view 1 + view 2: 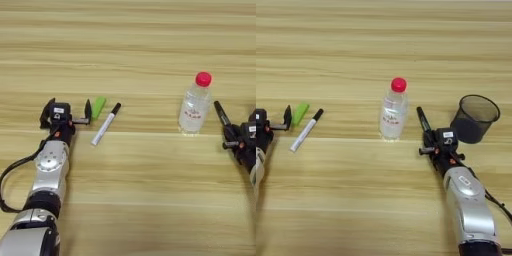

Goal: Move the objects on the table

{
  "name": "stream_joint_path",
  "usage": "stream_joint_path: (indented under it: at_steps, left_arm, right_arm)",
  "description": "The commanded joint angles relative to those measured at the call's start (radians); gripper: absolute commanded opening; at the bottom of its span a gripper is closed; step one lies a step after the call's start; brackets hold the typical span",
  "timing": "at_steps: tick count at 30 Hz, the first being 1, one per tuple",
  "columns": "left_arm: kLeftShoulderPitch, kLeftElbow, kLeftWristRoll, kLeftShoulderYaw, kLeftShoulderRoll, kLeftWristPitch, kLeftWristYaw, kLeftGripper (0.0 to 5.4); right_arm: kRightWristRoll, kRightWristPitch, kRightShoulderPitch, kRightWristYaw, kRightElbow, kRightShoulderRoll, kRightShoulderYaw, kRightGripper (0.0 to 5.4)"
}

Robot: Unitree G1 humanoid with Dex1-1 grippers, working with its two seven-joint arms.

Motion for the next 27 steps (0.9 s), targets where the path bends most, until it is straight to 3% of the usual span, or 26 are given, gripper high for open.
stream_joint_path:
  at_steps: [1,12,24,27]
  left_arm:
    - [0.001,-0.007,0.000,-0.001,0.003,0.005,-0.001,5.40]
    - [0.000,-0.002,-0.001,0.000,0.007,0.003,-0.005,5.40]
    - [0.014,-0.020,0.018,-0.017,0.011,-0.011,-0.004,5.40]
    - [0.014,-0.017,0.015,-0.017,0.012,-0.011,-0.004,5.40]
  right_arm:
    - [-0.005,-0.039,-0.016,-0.004,0.000,0.008,0.001,1.83]
    - [0.025,-0.150,-0.024,0.010,-0.023,0.034,-0.012,3.43]
    - [0.028,-0.271,-0.087,0.031,0.130,0.034,-0.028,5.36]
    - [0.033,-0.316,-0.103,0.034,0.175,0.044,-0.030,5.38]
